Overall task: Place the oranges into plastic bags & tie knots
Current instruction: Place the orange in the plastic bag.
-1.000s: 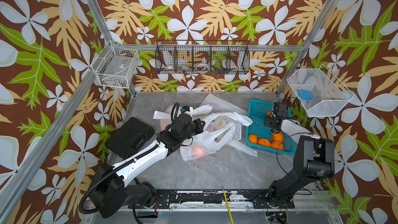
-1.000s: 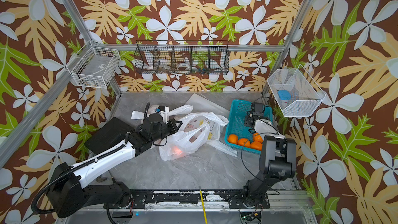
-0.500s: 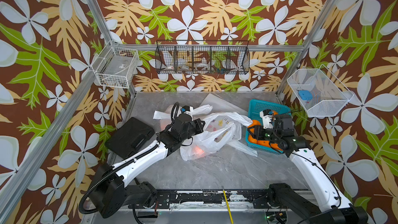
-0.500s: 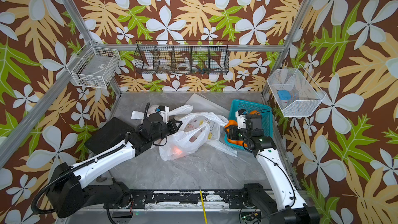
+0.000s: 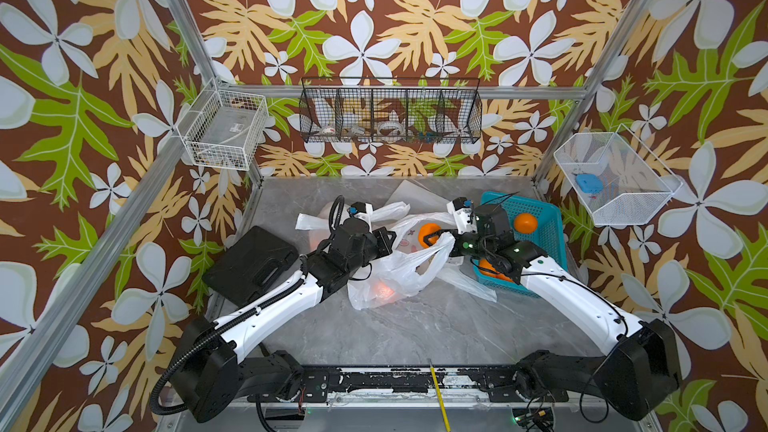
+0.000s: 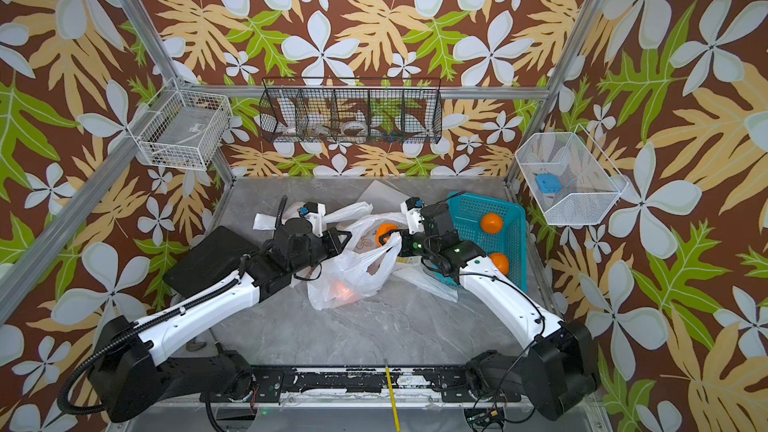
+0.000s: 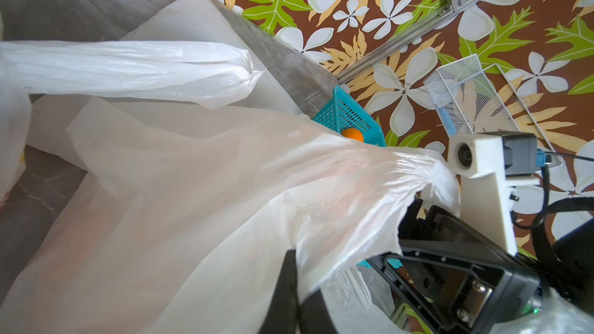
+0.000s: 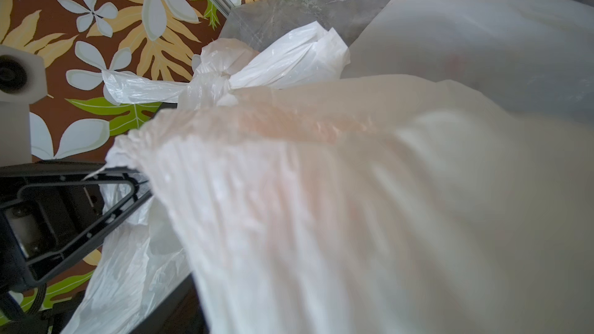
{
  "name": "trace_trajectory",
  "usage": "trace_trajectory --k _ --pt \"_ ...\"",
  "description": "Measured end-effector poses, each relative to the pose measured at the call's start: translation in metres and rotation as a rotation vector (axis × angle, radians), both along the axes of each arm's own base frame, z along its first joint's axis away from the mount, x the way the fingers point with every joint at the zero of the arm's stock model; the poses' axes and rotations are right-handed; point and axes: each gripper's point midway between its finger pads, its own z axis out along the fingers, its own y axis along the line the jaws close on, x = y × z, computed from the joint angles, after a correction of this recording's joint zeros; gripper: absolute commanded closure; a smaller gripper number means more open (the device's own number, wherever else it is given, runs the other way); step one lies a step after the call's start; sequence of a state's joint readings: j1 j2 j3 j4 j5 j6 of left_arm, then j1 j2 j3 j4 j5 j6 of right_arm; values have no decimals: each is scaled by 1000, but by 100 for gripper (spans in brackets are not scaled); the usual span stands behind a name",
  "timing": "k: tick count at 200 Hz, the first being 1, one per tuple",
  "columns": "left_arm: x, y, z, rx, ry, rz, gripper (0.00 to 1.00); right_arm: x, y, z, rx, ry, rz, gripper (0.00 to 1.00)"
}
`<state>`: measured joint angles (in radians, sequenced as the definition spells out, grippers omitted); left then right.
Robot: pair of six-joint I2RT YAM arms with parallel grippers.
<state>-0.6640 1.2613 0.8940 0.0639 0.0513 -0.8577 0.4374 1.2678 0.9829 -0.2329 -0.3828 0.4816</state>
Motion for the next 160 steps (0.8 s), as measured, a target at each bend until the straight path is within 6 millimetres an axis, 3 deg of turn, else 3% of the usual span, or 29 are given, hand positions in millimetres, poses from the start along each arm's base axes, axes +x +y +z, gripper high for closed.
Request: trace_trajectory --k 24,46,77,100,135,160 --pt "1 3 0 5 -5 17 100 -9 -23 16 -33 -60 -62 8" --pt "5 10 -2 6 -1 42 100 -20 -65 15 -98 -74 -175 8" --pt "11 22 -8 1 20 83 100 -36 -138 -5 -186 -44 -384 6" --pt "14 26 -6 -4 16 94 100 -37 -190 -29 -244 20 -539 6" --pt "13 26 -5 -5 12 90 100 -19 -239 -75 -383 159 -656 5" --pt "12 25 -7 -4 14 82 100 2 -269 -92 -546 216 -723 4"
